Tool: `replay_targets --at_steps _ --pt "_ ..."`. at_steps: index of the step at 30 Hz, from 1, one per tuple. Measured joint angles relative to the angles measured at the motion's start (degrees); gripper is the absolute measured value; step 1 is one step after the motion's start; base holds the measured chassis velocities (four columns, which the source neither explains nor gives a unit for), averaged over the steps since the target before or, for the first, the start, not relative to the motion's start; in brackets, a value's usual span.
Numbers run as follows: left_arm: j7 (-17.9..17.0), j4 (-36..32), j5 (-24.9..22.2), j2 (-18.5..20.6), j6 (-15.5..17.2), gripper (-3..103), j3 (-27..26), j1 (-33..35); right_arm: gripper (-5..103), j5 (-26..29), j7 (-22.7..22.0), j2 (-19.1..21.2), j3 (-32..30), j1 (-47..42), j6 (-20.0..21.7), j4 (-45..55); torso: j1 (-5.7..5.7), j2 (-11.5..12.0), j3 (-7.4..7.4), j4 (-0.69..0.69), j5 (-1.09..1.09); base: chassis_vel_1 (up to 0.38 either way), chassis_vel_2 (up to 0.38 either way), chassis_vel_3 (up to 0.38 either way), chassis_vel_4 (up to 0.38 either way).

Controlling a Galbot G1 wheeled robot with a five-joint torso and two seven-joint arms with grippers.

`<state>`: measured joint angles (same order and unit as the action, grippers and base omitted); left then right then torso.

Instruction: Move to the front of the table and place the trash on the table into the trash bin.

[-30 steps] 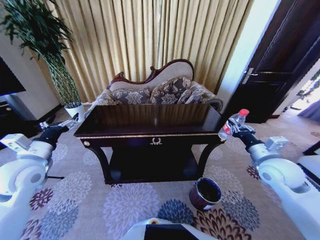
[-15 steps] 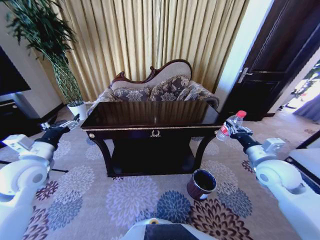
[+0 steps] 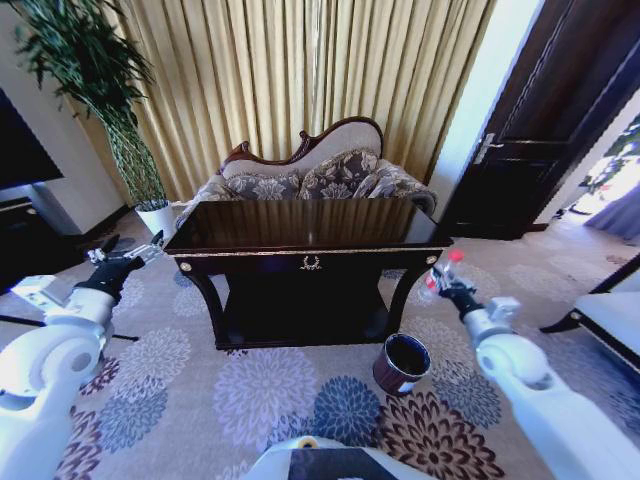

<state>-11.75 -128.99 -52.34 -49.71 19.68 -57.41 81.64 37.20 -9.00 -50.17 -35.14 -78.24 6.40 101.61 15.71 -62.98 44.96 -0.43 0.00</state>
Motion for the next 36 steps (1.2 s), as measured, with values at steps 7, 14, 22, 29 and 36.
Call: replay_targets --at_steps 7,14,22,29,36 --pt "0.0 -0.3 0.2 0.2 0.0 100 0.3 0.2 22 -2.2 2.2 -2.8 5.2 5.8 -3.2 -15.6 0.0 0.0 0.0 0.01 -0.01 0.0 0.0 0.0 0.0" --pt "0.2 -0.2 1.1 0.6 -0.3 100 1.2 -0.1 22 -3.7 3.1 -5.2 9.7 12.1 -6.9 -30.3 -0.01 0.0 0.0 -0.02 0.0 0.0 0.0 0.0 0.0" --pt "0.2 -0.8 1.5 0.1 -0.9 100 1.4 0.8 22 -6.7 3.1 -9.5 14.7 22.9 -12.7 -44.6 0.0 0.0 0.0 0.03 -0.03 0.0 0.0 0.0 0.0" --pt "0.3 -1.0 1.4 0.4 -1.5 100 0.1 1.6 22 -11.5 3.1 -13.1 15.4 28.0 -15.6 -54.2 0.0 0.0 0.0 0.01 -0.01 0.0 0.0 0.0 0.0" --pt "0.4 -0.9 1.3 0.4 -1.9 100 -0.1 1.7 22 -14.4 3.1 -13.5 14.6 28.9 -16.7 -56.9 0.0 0.0 -0.01 0.0 -0.02 0.0 0.0 0.0 0.0"
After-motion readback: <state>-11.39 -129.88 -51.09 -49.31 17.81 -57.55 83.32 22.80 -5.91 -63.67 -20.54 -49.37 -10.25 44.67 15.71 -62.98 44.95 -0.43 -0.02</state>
